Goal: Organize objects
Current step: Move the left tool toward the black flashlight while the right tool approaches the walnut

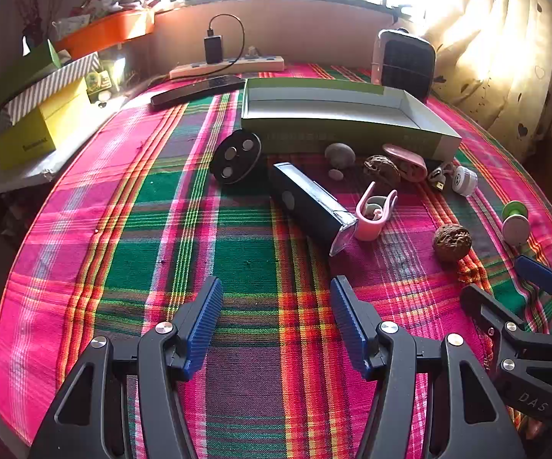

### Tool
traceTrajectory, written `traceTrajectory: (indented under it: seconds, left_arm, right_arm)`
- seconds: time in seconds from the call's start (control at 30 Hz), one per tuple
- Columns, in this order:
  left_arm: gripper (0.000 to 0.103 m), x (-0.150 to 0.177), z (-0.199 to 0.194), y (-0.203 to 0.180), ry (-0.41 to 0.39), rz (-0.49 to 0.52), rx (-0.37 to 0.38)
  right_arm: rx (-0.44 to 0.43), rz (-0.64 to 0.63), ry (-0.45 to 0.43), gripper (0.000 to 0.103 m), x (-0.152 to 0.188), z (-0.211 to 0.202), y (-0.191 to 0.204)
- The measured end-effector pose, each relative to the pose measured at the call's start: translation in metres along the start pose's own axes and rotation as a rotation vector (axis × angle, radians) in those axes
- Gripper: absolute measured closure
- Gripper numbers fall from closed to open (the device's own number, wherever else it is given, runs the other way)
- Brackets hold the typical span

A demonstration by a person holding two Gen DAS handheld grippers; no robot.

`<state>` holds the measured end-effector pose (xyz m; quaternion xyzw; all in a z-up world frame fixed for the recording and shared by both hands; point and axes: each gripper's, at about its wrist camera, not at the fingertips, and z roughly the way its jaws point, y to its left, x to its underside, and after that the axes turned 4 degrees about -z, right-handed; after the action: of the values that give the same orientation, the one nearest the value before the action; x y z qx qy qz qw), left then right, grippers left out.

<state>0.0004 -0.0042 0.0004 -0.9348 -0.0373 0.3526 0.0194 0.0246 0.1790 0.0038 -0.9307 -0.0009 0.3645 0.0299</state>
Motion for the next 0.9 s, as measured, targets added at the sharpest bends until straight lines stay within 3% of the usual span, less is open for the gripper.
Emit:
traceTrajectory:
  seconds: [0.6,0.9]
  left_arm:
    - [0.045,0.0,0.0,-0.002,0.011,0.002,0.009]
    - [0.045,-0.007,0.002,0.001,0.03,0.009,0.066]
  right_arm:
    - [-0.019,-0.004,0.019,0.016,-0.002,0.001,-0.002]
    - [-0.076,-0.053,0.053,0.016,-0.019,0.013,0.01]
